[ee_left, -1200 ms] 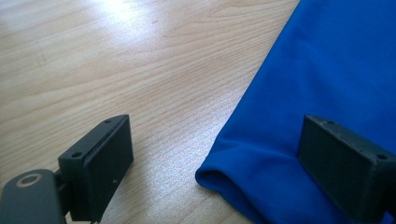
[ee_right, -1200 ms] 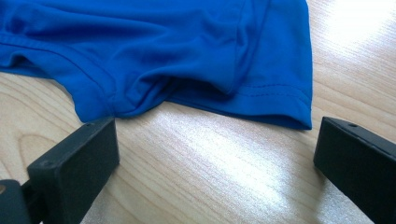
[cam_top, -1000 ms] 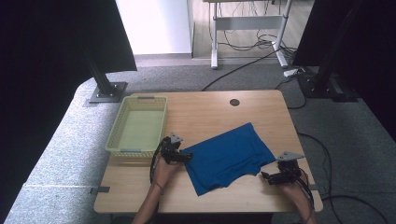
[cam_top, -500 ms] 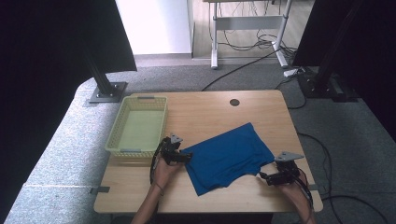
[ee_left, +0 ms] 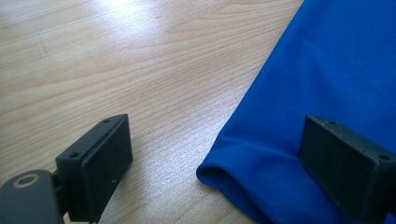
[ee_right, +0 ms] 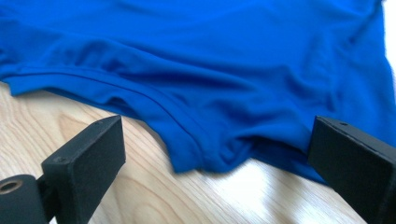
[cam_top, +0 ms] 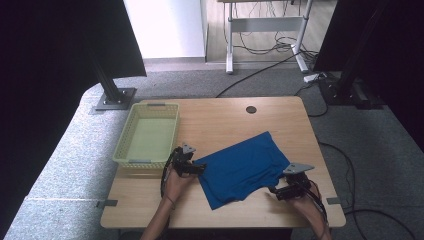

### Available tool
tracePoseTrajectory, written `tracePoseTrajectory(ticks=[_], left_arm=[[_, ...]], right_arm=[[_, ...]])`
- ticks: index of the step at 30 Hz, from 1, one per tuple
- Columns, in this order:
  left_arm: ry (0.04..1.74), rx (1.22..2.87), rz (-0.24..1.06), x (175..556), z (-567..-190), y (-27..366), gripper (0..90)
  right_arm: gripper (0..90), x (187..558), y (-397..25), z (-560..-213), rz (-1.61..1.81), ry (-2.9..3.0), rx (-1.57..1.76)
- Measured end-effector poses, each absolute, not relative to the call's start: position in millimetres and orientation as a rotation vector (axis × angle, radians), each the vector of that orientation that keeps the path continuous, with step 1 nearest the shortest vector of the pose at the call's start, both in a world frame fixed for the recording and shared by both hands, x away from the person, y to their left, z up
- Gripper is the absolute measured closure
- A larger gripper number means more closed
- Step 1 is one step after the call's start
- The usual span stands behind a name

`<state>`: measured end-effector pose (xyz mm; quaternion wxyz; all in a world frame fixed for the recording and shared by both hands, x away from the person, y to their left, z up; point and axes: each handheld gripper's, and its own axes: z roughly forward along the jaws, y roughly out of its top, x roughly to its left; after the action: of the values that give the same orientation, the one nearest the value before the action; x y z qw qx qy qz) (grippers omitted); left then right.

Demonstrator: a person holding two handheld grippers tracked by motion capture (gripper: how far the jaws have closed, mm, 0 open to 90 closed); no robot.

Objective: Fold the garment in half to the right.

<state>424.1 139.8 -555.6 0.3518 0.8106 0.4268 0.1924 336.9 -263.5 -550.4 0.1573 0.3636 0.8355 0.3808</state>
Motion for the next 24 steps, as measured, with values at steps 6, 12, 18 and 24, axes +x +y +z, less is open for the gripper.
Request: tracePoseTrajectory(ticks=[6,12,18,24], left_arm=[[1.105,2.098,0.498,424,-556,140,9.4],[1.104,2.098,0.498,424,-556,140,9.4],[1.104,2.098,0.498,424,-556,140,9.5],[1.104,2.098,0.498,424,-556,140,9.5]], right_arm=[[4.2,336,-246,-550,1.109,2.418,0.999],[3.7,337,-231,-551,1.124,2.446,0.959],[3.6,337,-217,-552,1.133,2.475,0.924],[3.7,337,-196,-552,1.148,2.51,0.849]])
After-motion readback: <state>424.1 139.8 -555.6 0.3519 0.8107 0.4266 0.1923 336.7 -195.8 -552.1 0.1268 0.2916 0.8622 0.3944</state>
